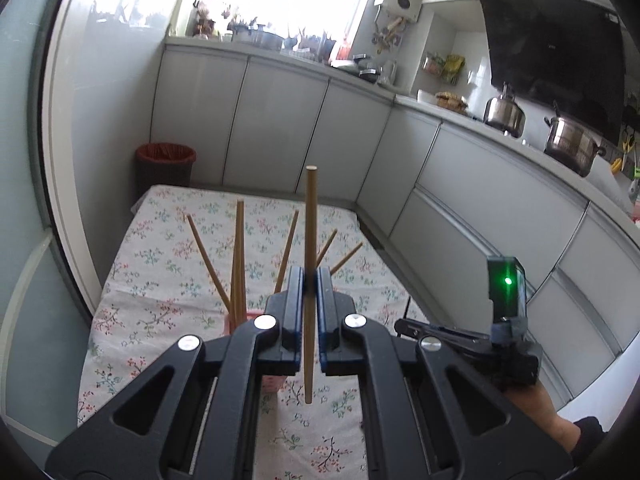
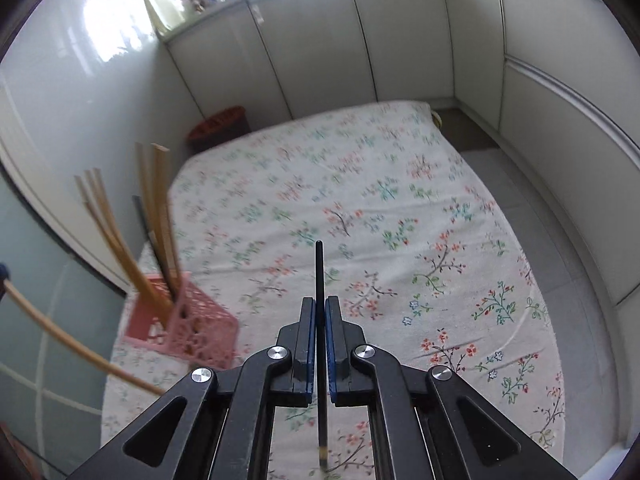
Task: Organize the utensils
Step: 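Lower both sticks into the pink basket and open both tools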
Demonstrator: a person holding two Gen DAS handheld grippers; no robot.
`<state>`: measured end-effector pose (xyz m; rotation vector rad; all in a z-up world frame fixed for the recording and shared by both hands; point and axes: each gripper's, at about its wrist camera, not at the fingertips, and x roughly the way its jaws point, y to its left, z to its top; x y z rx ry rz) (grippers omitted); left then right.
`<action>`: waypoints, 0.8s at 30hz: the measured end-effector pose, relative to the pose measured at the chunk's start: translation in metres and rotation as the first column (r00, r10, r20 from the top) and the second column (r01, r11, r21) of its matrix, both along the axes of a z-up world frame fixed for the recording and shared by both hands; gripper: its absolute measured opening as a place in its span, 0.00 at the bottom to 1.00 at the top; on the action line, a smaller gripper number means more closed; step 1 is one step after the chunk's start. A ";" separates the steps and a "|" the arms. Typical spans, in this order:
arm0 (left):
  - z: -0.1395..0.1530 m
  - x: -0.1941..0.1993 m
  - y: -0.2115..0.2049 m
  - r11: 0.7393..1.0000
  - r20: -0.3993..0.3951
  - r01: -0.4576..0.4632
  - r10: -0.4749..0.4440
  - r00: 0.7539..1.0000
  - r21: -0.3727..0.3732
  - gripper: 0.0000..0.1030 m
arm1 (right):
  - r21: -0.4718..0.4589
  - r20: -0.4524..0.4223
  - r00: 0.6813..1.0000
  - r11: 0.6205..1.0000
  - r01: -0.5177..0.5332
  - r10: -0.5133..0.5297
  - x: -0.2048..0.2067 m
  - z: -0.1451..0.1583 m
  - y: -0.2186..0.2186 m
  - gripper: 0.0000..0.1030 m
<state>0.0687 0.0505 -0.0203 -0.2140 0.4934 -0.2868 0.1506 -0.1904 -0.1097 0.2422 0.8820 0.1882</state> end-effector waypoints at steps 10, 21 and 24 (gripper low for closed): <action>0.015 -0.011 0.031 0.988 0.172 -0.123 0.137 0.975 -0.091 0.07 | 0.030 0.193 0.981 0.999 -0.031 0.025 -0.038 0.055 0.000 0.04; -0.009 0.017 0.020 0.987 0.177 -0.159 0.153 0.972 0.020 0.07 | 0.079 0.228 0.973 0.995 -0.054 0.035 -0.040 0.069 0.005 0.04; -0.017 0.027 0.016 0.987 0.131 -0.149 0.142 0.981 0.051 0.07 | 0.083 0.233 0.972 0.995 -0.061 0.040 -0.040 0.069 0.007 0.04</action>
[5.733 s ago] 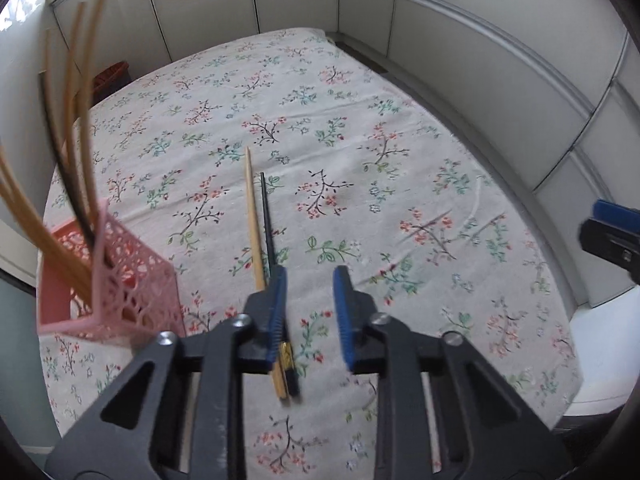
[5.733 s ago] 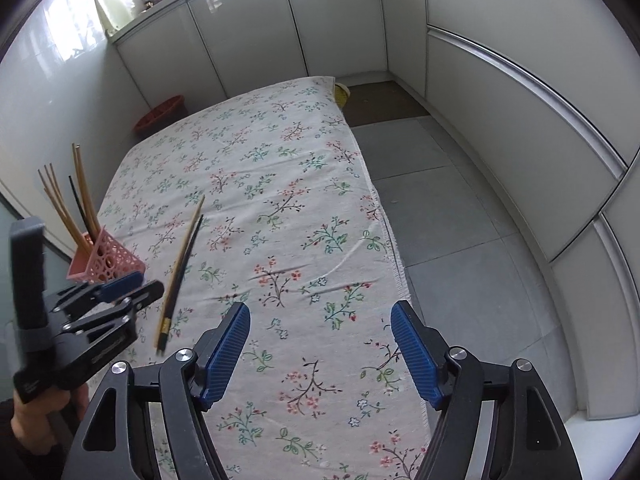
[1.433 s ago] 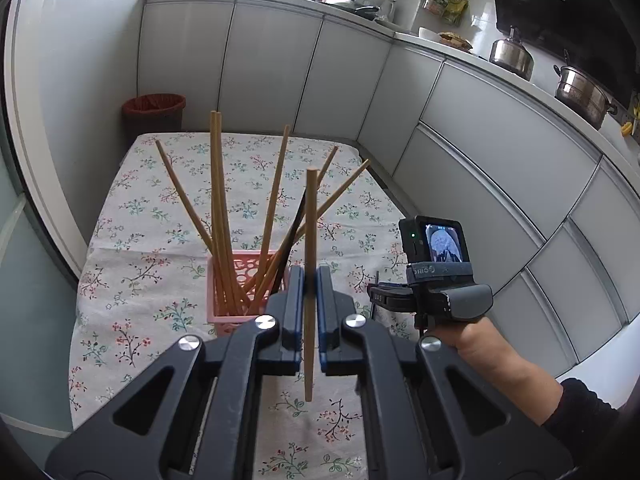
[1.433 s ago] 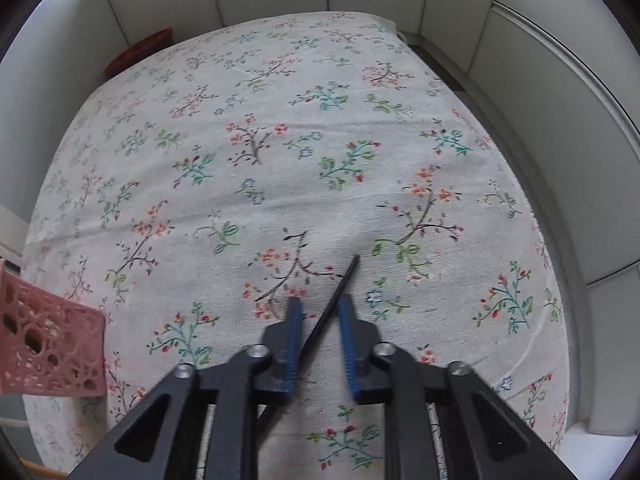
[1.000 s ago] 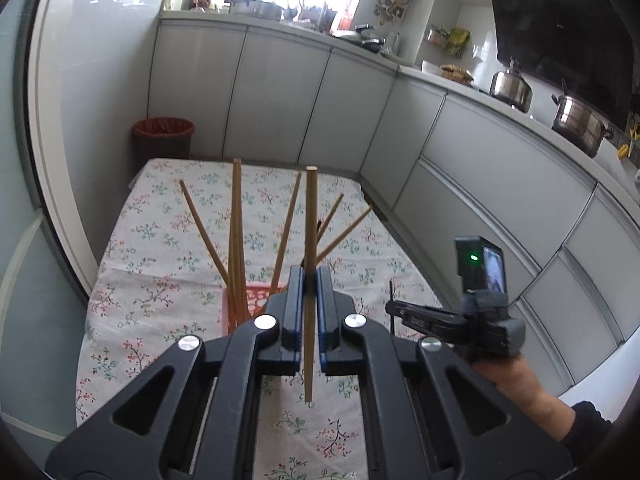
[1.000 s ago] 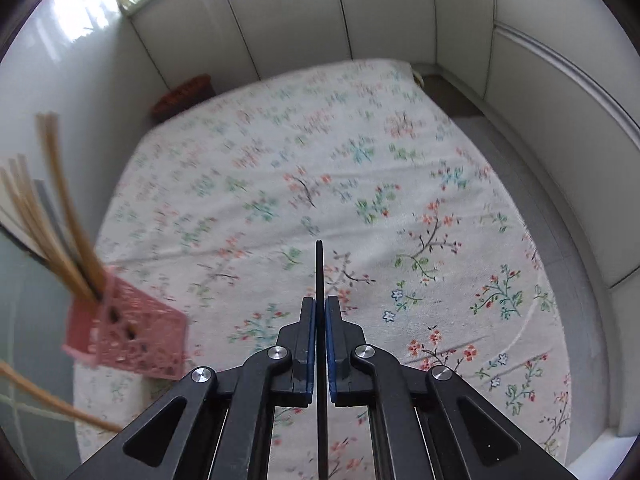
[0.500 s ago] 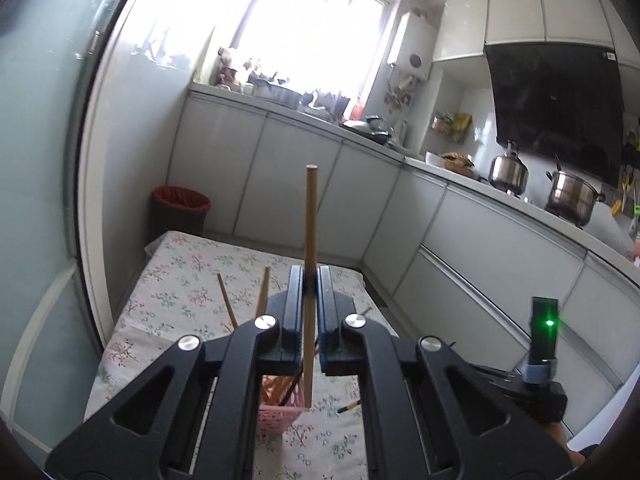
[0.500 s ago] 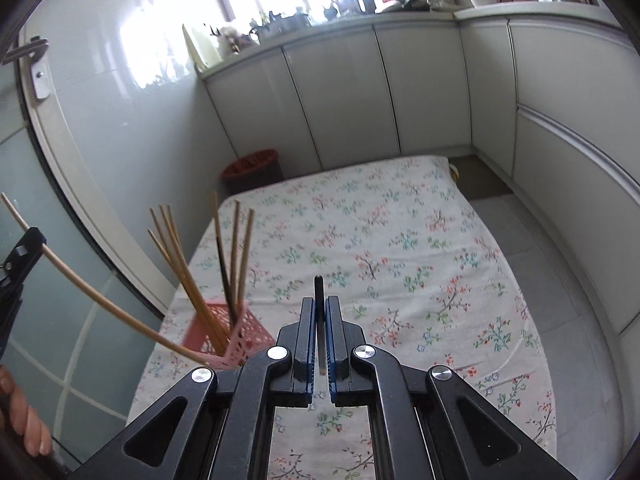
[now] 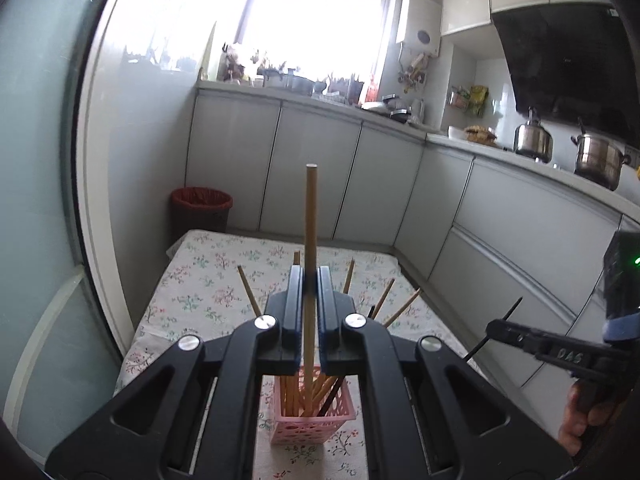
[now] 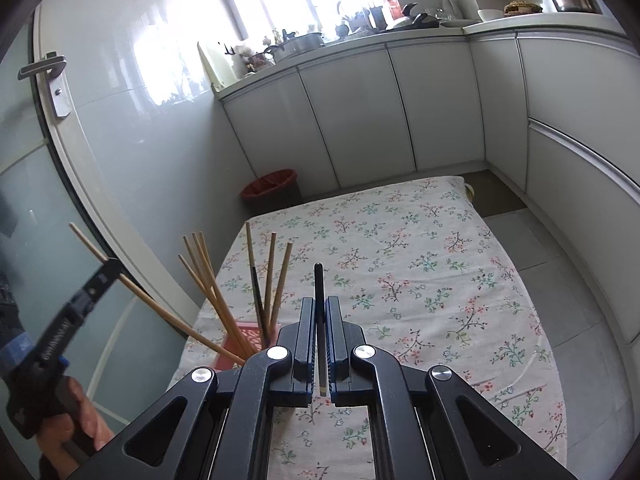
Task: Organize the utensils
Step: 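Lower both sticks into the pink basket and open both tools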
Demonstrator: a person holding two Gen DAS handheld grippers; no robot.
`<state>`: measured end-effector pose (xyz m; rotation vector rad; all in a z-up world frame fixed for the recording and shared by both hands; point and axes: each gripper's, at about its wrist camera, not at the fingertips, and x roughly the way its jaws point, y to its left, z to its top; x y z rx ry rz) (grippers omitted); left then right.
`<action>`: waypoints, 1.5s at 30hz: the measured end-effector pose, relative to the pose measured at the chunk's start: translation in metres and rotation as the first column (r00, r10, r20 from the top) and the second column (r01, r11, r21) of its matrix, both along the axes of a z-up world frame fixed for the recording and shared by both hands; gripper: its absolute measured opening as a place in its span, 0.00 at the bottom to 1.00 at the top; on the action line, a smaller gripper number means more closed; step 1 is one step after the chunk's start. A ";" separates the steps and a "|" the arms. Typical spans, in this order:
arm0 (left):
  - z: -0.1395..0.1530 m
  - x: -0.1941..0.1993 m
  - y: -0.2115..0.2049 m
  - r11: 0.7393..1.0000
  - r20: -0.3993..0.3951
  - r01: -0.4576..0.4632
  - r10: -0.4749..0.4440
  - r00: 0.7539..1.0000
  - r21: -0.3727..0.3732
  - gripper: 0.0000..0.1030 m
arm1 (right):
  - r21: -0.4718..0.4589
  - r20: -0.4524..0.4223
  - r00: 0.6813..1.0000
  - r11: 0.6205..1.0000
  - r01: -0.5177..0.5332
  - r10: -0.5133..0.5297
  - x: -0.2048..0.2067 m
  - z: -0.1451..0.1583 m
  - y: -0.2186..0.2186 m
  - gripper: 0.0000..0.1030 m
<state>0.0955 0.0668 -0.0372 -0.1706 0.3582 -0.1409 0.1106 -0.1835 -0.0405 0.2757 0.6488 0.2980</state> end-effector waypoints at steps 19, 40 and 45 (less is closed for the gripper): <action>-0.007 0.002 0.016 0.996 -0.135 -0.054 0.044 0.990 -0.071 0.61 | 0.080 0.070 0.997 0.996 -0.040 0.034 -0.013 0.029 0.004 0.05; -0.028 0.007 0.028 0.989 -0.342 -0.124 0.089 0.936 -0.081 0.79 | 0.046 -0.036 0.995 0.995 -0.086 0.088 0.033 0.002 0.069 0.06; -0.029 0.007 0.031 0.986 -0.355 -0.153 0.122 0.927 -0.062 0.79 | 0.054 -0.030 0.996 0.995 -0.082 0.084 0.031 0.002 0.066 0.24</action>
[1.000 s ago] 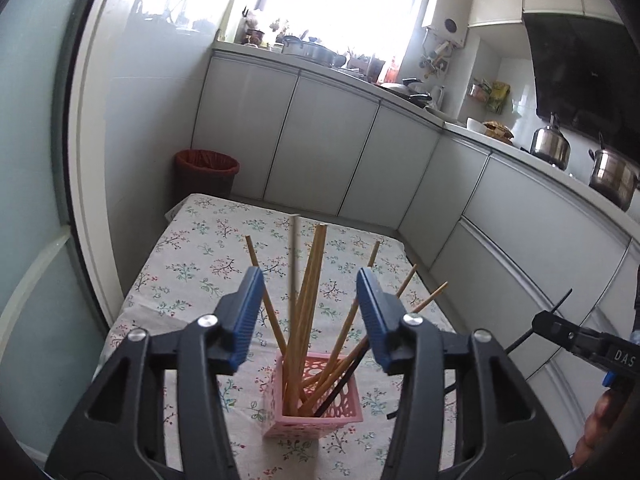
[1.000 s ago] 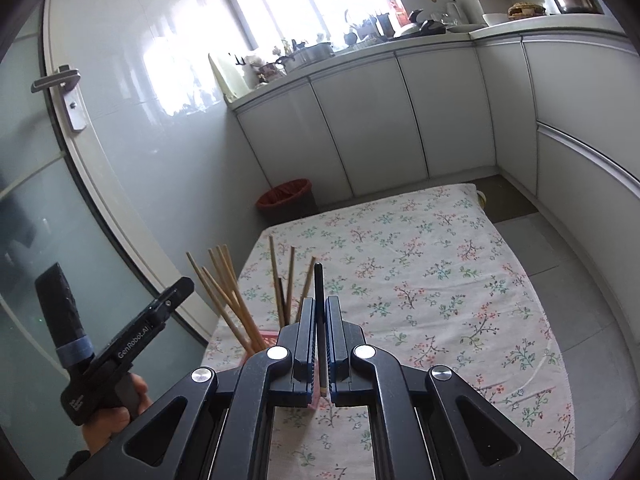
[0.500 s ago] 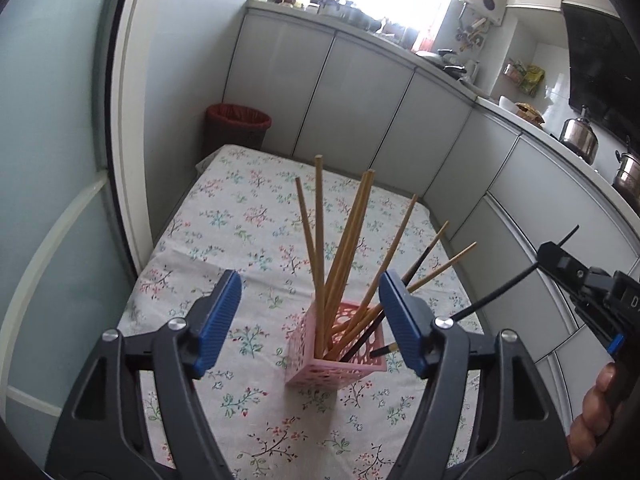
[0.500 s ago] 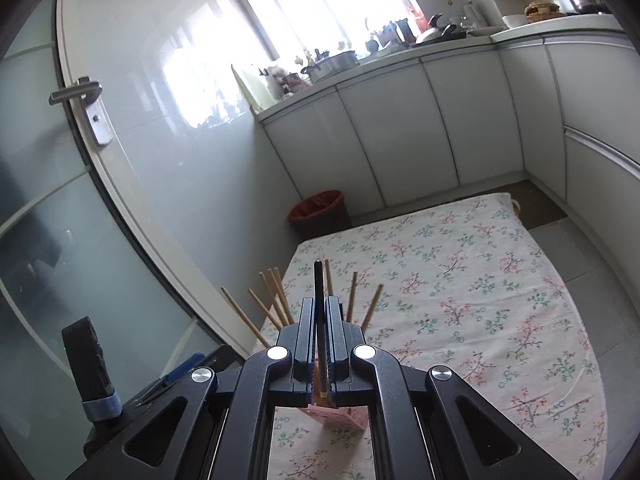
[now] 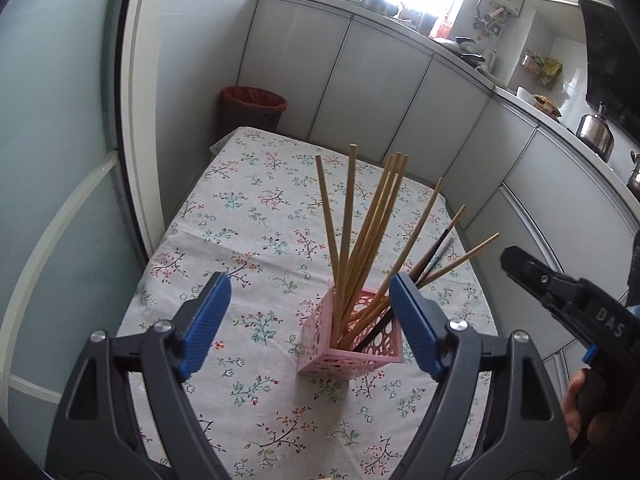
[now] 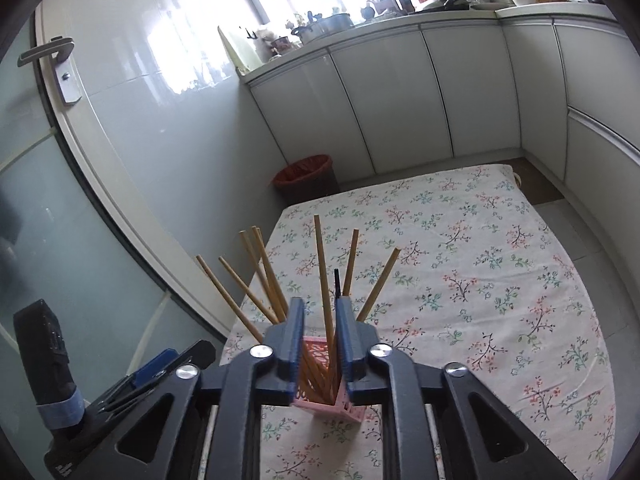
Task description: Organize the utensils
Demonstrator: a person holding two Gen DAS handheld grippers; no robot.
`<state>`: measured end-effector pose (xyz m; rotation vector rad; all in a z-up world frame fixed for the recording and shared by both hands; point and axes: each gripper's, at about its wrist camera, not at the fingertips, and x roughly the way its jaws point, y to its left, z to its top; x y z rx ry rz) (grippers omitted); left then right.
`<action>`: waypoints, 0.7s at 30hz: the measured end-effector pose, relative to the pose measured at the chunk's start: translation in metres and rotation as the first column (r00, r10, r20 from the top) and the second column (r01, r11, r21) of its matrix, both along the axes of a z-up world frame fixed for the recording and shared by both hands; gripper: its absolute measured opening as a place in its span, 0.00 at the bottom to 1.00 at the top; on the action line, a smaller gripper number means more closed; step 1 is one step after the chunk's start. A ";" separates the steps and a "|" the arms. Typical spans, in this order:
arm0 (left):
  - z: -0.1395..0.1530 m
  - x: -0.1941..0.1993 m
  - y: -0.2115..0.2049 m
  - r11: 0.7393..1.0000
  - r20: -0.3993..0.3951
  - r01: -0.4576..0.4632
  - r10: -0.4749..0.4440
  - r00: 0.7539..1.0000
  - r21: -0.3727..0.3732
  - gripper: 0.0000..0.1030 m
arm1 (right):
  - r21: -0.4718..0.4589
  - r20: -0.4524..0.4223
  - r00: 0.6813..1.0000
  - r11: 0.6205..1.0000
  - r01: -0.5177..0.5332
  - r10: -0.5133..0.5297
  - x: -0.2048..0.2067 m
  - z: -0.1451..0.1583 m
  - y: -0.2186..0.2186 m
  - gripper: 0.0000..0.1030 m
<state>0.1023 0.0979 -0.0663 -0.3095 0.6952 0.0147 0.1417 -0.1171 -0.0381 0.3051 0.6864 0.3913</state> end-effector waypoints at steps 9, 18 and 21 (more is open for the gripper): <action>0.008 -0.009 -0.018 0.999 -0.006 -0.014 0.014 1.000 0.044 0.86 | -0.050 0.057 0.997 0.998 0.049 -0.046 -0.027 0.018 -0.033 0.55; 0.036 -0.044 -0.073 0.981 0.014 0.033 -0.036 0.999 0.193 0.99 | -0.172 0.112 0.982 0.970 0.170 -0.152 -0.079 0.038 -0.085 0.89; 0.045 -0.063 -0.088 0.976 0.027 0.062 -0.069 0.997 0.208 0.99 | -0.244 0.128 0.967 0.938 0.245 -0.219 -0.097 0.046 -0.098 1.00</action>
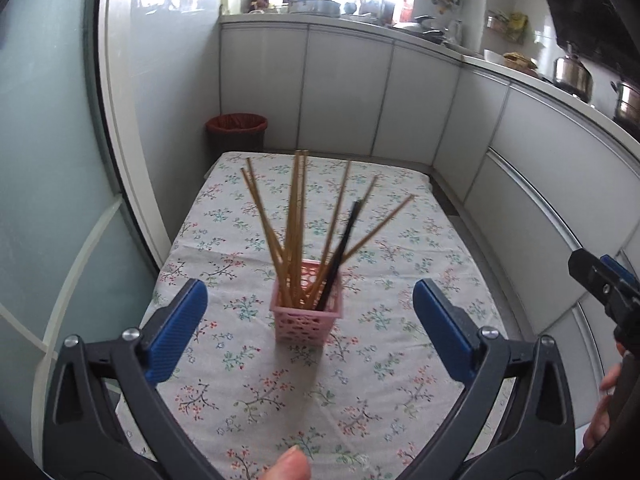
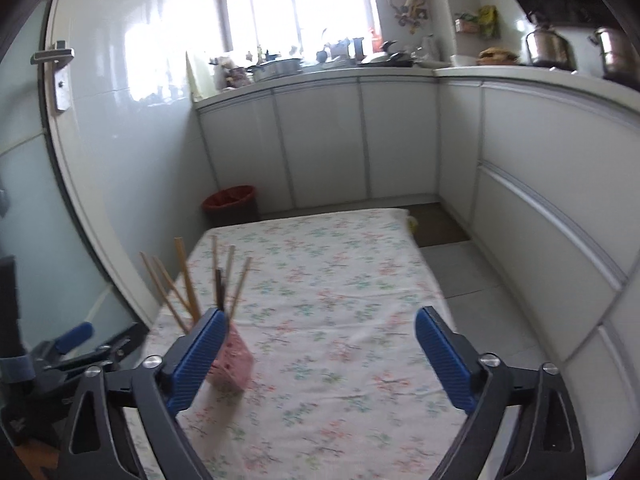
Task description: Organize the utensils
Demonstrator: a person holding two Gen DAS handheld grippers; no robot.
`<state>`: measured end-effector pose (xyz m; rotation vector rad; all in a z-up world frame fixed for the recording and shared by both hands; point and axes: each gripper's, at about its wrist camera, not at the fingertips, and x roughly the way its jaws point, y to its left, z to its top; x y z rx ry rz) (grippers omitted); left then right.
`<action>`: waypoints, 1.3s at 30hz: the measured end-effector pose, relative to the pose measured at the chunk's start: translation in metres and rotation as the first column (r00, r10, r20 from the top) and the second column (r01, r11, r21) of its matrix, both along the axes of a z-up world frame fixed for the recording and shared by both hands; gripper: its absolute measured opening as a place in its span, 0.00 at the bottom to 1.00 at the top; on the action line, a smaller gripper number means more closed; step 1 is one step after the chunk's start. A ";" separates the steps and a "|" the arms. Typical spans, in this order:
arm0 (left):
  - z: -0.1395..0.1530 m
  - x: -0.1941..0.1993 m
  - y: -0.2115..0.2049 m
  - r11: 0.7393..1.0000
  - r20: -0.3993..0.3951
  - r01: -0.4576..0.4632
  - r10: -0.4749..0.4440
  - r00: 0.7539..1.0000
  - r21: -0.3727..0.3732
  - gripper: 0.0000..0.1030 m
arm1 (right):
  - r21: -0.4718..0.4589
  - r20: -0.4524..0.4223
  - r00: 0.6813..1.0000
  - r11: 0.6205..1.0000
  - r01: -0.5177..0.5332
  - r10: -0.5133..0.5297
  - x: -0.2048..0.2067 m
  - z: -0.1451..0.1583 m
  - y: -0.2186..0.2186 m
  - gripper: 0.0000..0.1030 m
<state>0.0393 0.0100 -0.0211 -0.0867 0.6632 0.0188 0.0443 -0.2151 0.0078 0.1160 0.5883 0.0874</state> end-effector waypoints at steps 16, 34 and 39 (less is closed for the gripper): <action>0.014 -0.032 -0.030 0.999 0.066 0.000 -0.003 0.998 0.046 0.99 | -0.075 0.011 0.999 0.996 0.045 -0.044 -0.038 0.009 -0.015 1.00; 0.013 -0.035 -0.034 0.998 0.068 0.004 -0.008 0.998 0.056 0.99 | -0.065 -0.003 0.999 0.997 0.037 -0.037 -0.035 0.005 -0.015 1.00; 0.012 -0.036 -0.035 0.998 0.067 0.004 -0.008 0.998 0.063 0.99 | -0.066 -0.007 0.999 0.997 0.035 -0.036 -0.036 0.005 -0.014 1.00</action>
